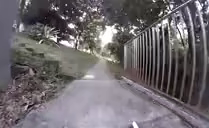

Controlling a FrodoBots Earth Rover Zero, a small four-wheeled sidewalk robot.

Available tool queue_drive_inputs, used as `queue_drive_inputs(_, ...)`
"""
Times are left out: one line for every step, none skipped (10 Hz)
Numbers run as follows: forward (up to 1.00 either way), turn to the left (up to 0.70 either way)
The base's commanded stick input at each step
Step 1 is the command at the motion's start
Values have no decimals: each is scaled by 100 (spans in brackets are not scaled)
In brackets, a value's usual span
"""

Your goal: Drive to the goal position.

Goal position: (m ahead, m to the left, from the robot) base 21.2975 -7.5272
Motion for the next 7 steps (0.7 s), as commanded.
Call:
queue_drive_inputs(70, 0)
queue_drive_inputs(70, 0)
queue_drive_inputs(70, 0)
queue_drive_inputs(70, 0)
queue_drive_inputs(70, 0)
queue_drive_inputs(70, 0)
queue_drive_inputs(70, 0)
